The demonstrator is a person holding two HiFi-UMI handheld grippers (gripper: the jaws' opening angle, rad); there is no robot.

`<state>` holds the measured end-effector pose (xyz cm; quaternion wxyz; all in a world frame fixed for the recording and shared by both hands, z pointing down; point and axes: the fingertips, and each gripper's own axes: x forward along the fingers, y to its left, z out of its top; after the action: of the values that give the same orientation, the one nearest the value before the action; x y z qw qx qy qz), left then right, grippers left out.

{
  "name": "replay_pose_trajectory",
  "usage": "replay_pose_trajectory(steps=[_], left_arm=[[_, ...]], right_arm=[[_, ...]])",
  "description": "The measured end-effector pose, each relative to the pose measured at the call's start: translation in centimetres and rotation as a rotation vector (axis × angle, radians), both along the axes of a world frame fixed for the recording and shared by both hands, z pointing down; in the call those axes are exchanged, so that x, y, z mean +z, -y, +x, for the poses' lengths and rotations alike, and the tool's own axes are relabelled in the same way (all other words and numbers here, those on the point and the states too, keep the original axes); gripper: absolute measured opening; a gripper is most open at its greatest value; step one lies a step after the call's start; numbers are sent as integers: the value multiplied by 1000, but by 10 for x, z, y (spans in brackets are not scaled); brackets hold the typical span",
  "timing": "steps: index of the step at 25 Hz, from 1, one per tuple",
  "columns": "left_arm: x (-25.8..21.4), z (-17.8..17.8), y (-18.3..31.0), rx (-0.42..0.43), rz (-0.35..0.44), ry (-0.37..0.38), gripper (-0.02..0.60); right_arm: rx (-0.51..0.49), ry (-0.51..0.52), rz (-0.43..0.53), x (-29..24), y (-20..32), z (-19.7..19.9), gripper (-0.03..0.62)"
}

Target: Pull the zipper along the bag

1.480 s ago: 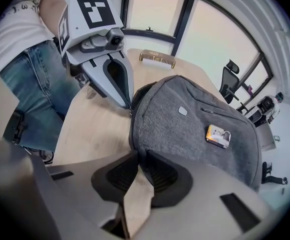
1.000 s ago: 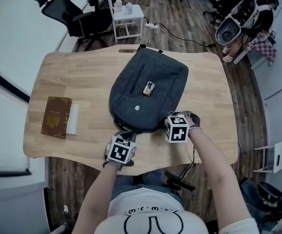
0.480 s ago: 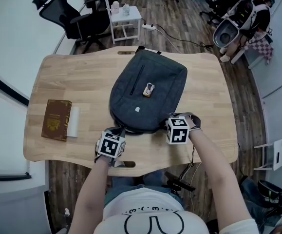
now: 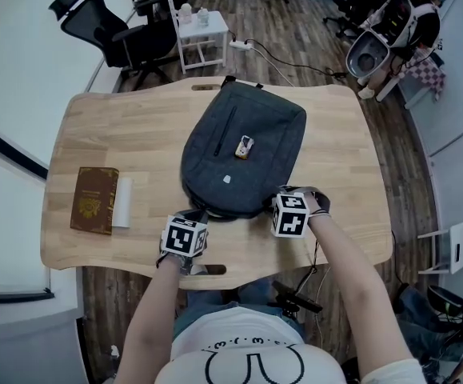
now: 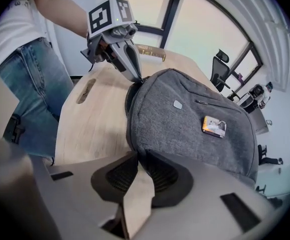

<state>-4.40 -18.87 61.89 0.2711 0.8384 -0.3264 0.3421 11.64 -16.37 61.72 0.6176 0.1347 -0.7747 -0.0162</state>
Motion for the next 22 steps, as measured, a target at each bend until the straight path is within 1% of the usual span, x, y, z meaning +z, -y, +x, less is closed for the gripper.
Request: replay_pose_trajectory(steps=[2, 3, 4, 5, 8, 12, 15, 16, 18, 19, 20, 22], left_arm=[[2, -2, -5, 37, 3, 25, 22], [2, -2, -7, 53, 7, 28, 44], [1, -3, -8, 60, 11, 20, 99], [-1, -4, -8, 56, 18, 6, 138], [-12, -13, 1, 23, 57, -26, 141], [-32, -33, 17, -15, 105, -77, 141], [-46, -48, 28, -20, 143, -104, 141], [-49, -51, 31, -11, 156, -111, 141], [-59, -55, 36, 20, 195, -132, 137], [-65, -56, 38, 37, 226, -144, 87], [-72, -57, 39, 53, 262, -154, 21], [-87, -57, 41, 93, 322, -171, 17]], right_arm=[[45, -2, -16, 0, 0, -1, 124], [61, -6, -20, -1, 0, -1, 127], [73, -13, -19, -1, 0, -1, 130], [83, -19, -12, -1, 1, -1, 132], [138, -24, 21, -3, 2, 0, 141], [268, 9, 45, -11, 3, 1, 160], [391, 75, 85, -25, 6, 1, 163], [444, 110, 108, -31, 9, 1, 151], [555, 188, 156, -43, 17, -3, 127], [601, 219, 177, -50, 20, -6, 102], [636, 242, 197, -57, 23, -9, 53], [683, 272, 248, -74, 26, -17, 52]])
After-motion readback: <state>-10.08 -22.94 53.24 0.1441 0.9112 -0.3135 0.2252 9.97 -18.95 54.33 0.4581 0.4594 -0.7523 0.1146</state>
